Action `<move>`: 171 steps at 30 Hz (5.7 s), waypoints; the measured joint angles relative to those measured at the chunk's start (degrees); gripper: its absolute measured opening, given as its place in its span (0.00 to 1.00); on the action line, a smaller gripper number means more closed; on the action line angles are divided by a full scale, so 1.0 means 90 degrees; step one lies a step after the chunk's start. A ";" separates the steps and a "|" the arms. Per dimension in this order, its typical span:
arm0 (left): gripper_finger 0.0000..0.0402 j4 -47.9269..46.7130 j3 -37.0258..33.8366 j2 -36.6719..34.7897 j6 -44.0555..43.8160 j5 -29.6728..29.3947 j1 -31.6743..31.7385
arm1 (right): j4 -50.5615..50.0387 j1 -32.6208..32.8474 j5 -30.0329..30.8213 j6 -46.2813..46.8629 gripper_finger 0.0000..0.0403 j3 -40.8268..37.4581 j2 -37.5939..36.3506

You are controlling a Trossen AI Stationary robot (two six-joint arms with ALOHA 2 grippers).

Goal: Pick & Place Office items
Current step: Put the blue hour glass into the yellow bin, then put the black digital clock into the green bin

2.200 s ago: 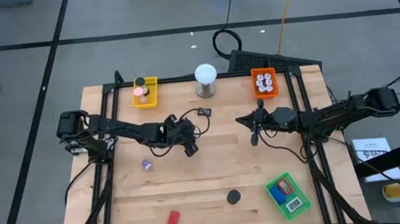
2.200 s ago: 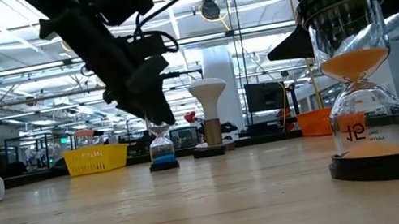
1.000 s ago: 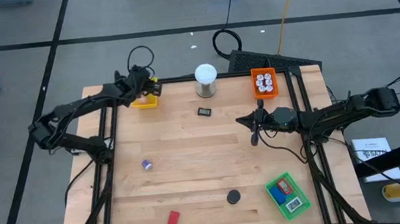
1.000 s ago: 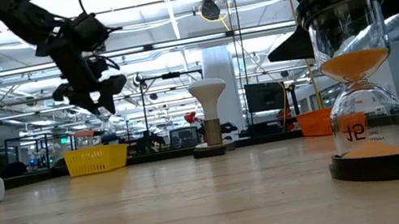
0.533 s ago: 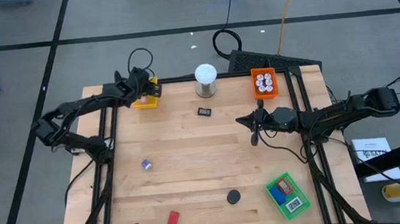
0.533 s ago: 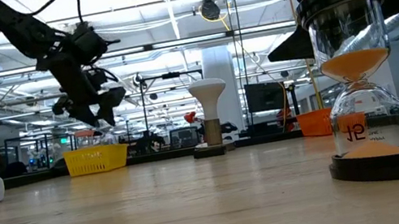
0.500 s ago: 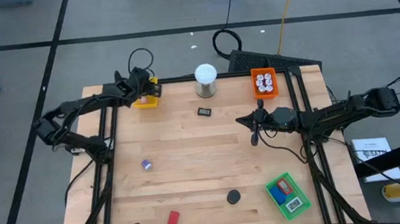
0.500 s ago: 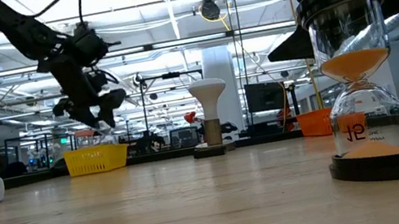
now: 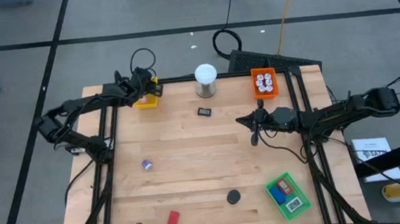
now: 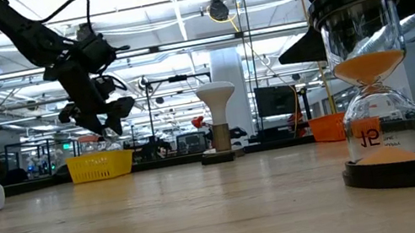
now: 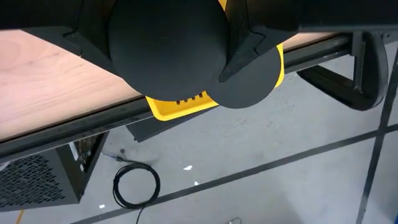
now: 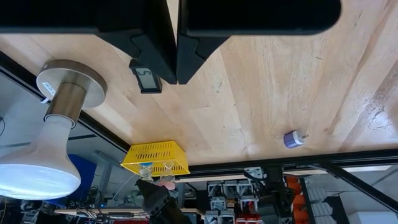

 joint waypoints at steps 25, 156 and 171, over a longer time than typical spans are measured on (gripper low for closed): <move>0.51 -0.0779 0.0141 -0.0357 -0.0033 0.0408 0.0102 | 0.0070 0.0000 -0.0165 0.0017 0.00 0.0002 0.0000; 0.59 0.2371 0.1003 0.3009 0.3975 0.3115 -0.2379 | 0.0423 -0.0211 -0.0163 0.0170 0.00 0.0002 0.0512; 0.57 0.1843 0.0981 0.2503 0.2674 0.2972 -0.3029 | 0.0409 -0.0209 -0.0168 0.0168 0.00 0.0002 0.0512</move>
